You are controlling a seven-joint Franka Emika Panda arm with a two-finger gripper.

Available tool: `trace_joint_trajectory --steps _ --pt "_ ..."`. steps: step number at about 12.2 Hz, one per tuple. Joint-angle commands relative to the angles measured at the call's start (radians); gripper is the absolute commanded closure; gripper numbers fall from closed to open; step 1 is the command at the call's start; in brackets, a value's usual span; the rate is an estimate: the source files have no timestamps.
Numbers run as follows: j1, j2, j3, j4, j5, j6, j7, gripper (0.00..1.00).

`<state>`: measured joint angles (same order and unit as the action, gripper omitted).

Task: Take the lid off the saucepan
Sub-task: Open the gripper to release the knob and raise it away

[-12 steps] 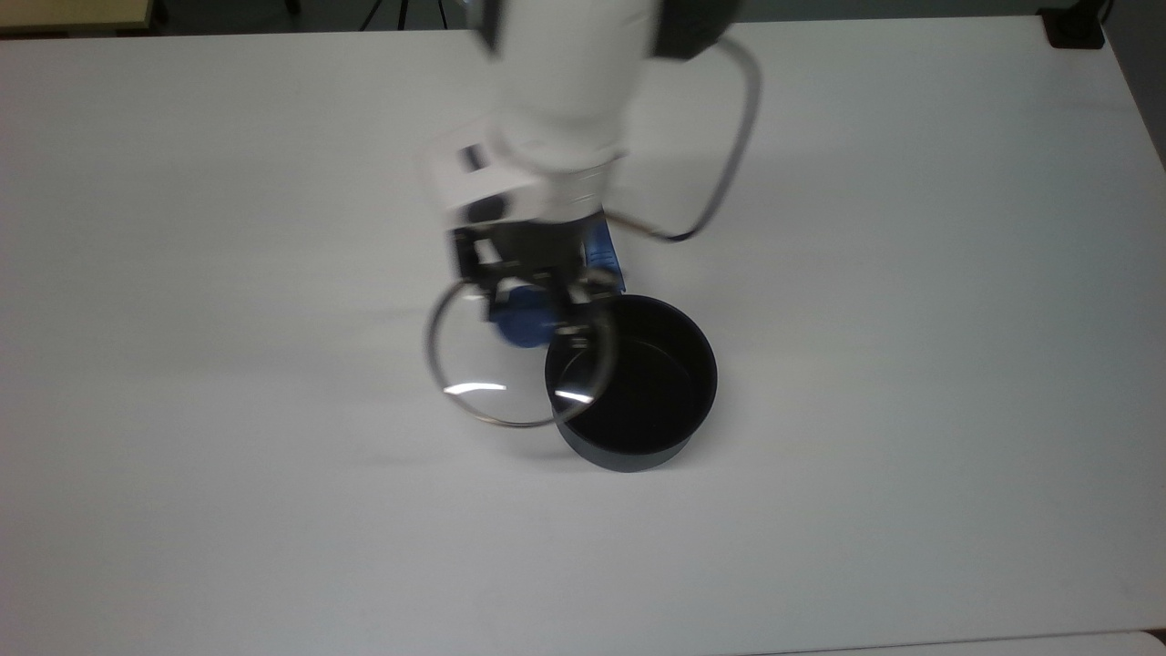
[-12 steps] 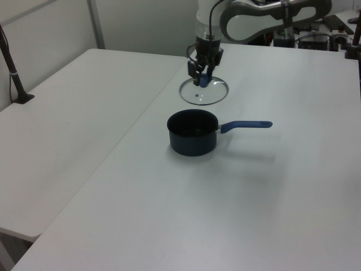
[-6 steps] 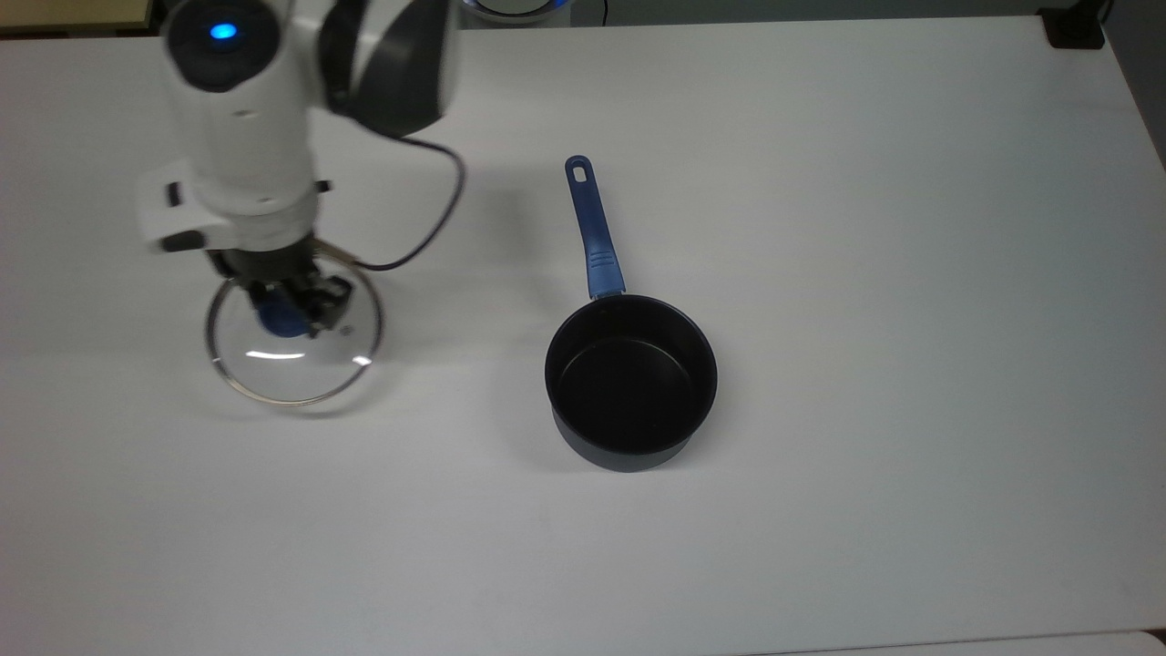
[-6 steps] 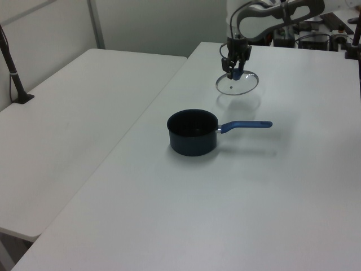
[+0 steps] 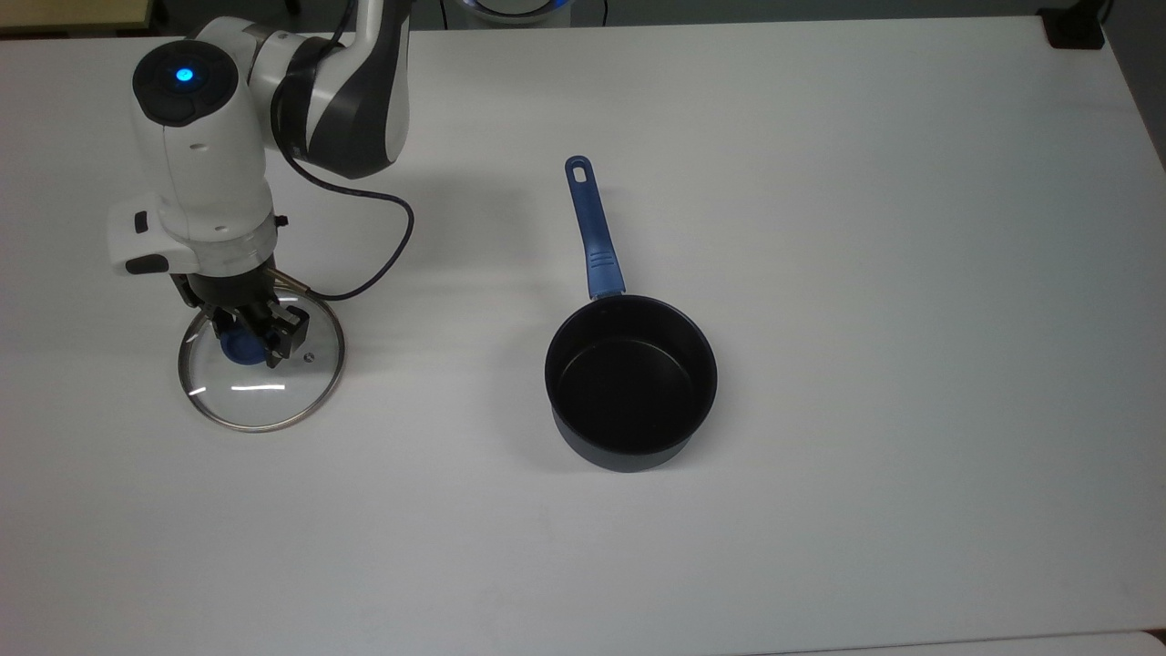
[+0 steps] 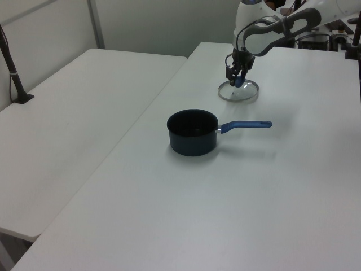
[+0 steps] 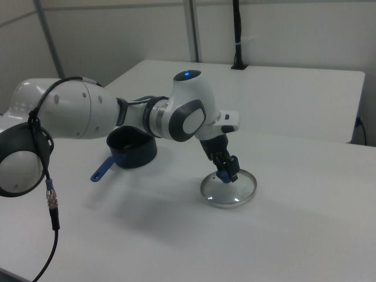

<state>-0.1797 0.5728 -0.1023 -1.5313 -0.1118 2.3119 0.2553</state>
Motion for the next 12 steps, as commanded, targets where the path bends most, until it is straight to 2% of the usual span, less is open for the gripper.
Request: trace_joint_trajectory --steps 1,3,5,7,9,12 --pt "-0.015 0.033 0.003 -0.036 0.001 0.044 -0.016 0.42" --pt "-0.017 0.029 0.003 -0.036 0.001 0.037 -0.013 0.0" --pt "-0.014 -0.017 0.004 -0.041 0.001 0.027 -0.007 0.0" --pt "-0.003 -0.108 0.035 -0.046 0.001 -0.09 -0.002 0.0" --pt "0.054 -0.222 0.049 -0.059 0.0 -0.248 0.018 0.0" --pt "0.167 -0.456 0.047 -0.194 -0.003 -0.386 0.025 0.0"
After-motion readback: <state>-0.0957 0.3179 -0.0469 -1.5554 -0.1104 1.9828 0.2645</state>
